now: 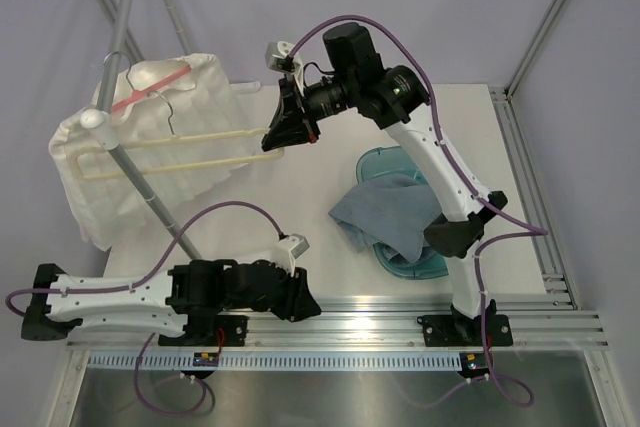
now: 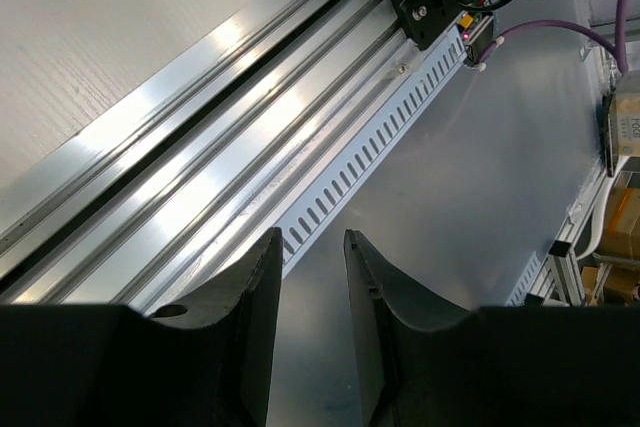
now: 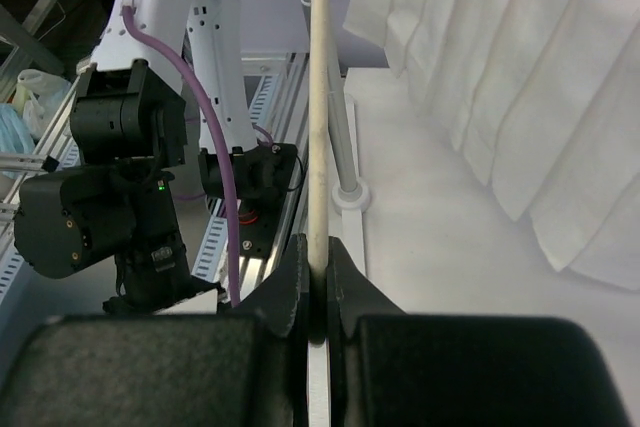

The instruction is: Remove the skirt from the hanger

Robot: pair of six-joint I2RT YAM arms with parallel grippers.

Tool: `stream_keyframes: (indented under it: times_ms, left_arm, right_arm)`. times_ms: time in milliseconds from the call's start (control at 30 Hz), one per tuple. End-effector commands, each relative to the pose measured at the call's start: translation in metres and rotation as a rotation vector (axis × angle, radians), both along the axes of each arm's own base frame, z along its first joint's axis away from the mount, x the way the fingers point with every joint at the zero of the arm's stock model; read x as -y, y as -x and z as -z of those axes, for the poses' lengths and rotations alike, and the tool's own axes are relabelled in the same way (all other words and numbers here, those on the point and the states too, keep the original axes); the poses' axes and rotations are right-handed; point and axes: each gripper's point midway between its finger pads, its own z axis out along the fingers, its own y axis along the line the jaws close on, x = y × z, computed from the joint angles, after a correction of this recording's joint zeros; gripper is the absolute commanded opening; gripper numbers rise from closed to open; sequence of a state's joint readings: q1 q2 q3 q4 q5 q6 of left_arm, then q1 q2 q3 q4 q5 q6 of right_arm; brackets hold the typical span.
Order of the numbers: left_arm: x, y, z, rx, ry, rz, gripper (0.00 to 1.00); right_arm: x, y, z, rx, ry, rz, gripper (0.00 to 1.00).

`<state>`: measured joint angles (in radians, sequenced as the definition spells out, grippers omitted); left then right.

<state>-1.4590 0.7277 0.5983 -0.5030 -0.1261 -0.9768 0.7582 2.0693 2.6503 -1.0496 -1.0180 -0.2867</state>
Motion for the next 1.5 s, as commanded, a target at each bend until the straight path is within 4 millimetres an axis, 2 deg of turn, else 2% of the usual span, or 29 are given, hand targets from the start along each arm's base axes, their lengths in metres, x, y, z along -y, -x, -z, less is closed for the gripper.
stream_keyframes:
  times_ms: [0, 167, 233, 567, 900, 1467]
  left_arm:
    - [0.019, -0.001, -0.012, 0.015, 0.07, 0.009, 0.34]
    - [0.023, 0.0, -0.007, 0.003, 0.073, 0.008, 0.33]
    - [0.022, 0.001, -0.008, -0.001, 0.09, 0.004, 0.33]
    - [0.009, 0.0, -0.005, -0.004, 0.118, -0.014, 0.32]
    - [0.009, 0.001, -0.006, -0.001, 0.134, -0.008, 0.31]
    - [0.004, 0.0, -0.006, 0.006, 0.125, -0.01, 0.31]
  right_arm:
    - [-0.003, 0.014, -0.058, 0.096, -0.201, -0.101, 0.0]
    - [-0.018, 0.011, -0.072, 0.065, -0.287, -0.195, 0.0]
    - [-0.026, 0.011, -0.068, 0.01, -0.28, -0.207, 0.0]
    - [-0.056, 0.003, -0.058, 0.004, -0.303, -0.175, 0.0]
    - [-0.084, 0.0, -0.037, -0.009, -0.289, -0.148, 0.0]
    - [-0.102, -0.008, -0.003, -0.046, -0.222, -0.111, 0.0]
